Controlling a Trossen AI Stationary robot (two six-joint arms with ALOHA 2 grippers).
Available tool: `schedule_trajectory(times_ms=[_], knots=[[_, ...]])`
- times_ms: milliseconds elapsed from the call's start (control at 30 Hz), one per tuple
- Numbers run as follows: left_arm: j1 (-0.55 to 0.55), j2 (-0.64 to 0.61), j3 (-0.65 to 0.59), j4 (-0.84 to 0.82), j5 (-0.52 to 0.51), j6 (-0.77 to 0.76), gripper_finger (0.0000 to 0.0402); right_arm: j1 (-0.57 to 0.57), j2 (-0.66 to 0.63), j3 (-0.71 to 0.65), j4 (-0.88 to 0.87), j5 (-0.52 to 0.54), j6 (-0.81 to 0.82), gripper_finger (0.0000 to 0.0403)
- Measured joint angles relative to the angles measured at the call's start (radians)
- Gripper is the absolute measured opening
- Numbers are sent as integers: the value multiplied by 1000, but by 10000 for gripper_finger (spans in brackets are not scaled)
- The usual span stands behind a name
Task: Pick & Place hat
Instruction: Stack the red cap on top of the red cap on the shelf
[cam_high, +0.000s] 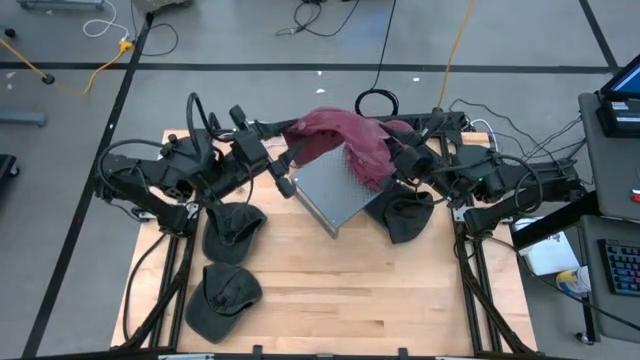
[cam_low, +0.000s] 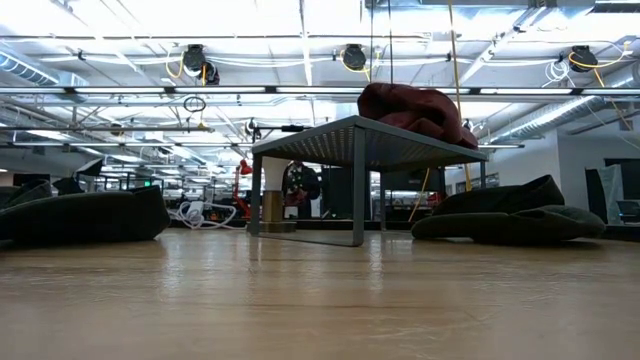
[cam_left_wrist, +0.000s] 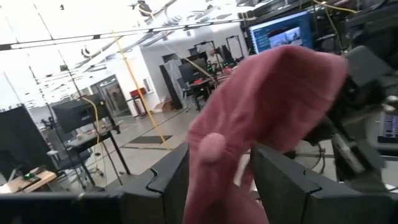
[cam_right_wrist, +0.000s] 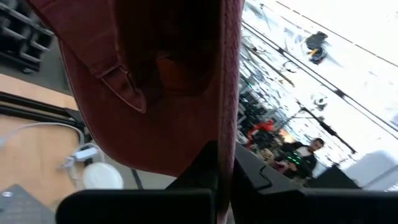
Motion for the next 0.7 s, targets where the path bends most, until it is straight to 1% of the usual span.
schedule_trajectory(times_ms=[133,300,367,433,500,667,700], knots=[[11,0,0,0,3,-5,175,0,0,0,-21,-49,44,3],[11,0,0,-23,3,-3,173,-1,5,0,-23,-39,30,3],[11,0,0,-24,3,-6,164,-1,5,0,-25,-40,33,3],[11,0,0,-18,3,-5,144,-1,5,0,-30,-39,33,3],[11,0,0,-16,3,-5,115,-1,5,0,-45,-40,38,3],[8,0,0,-16,4,-10,29,-1,5,0,-58,-41,61,5],[8,0,0,-15,4,-10,26,-1,5,-2,-54,-41,60,8]])
